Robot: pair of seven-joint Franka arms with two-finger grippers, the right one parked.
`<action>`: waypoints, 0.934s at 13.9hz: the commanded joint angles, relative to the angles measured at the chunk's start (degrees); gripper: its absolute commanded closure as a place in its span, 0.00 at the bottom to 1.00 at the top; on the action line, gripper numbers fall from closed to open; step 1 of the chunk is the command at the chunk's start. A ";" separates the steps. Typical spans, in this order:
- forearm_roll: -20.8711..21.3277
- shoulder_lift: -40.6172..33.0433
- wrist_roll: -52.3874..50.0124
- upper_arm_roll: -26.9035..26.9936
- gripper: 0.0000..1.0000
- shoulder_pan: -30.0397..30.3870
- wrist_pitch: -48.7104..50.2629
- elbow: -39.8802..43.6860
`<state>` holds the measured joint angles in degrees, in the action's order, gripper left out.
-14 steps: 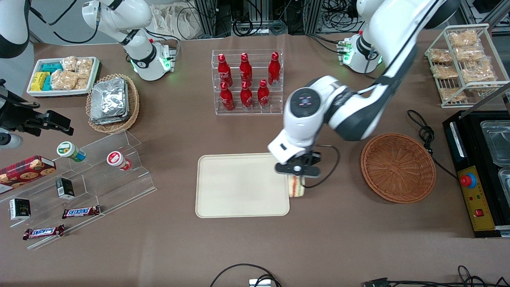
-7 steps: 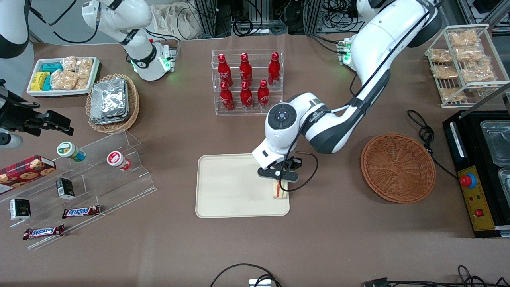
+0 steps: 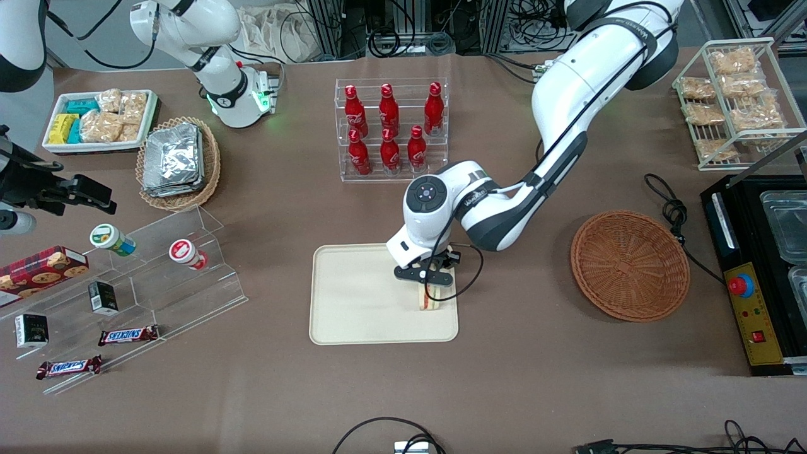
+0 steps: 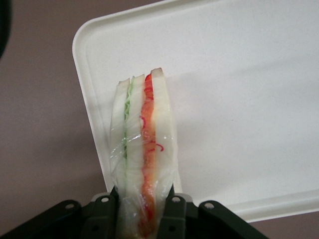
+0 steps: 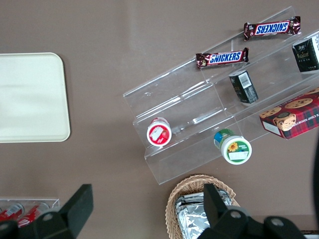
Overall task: Place sandwich from basket to tray
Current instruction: 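Lower the sandwich onto the tray and open the left gripper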
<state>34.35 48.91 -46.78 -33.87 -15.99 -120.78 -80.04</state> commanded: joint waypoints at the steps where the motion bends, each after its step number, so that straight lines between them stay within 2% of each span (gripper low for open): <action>1: 2.56 2.32 -1.03 0.38 0.67 -1.68 0.02 2.86; 4: 2.65 4.00 -1.03 0.73 0.67 -2.47 0.02 4.45; 8: 2.65 4.26 -1.12 1.53 0.55 -2.91 0.02 4.36; 9: 2.65 4.35 -2.34 1.53 0.45 -2.91 0.02 4.36; 11: 2.74 4.35 -4.02 1.53 0.07 -2.91 0.02 4.36; 12: 2.74 4.35 -4.20 1.53 0.00 -2.91 0.02 4.36; 13: 2.74 4.26 -4.29 1.53 0.00 -2.91 0.02 4.36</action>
<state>35.94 52.17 -49.46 -32.84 -17.73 -121.20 -77.79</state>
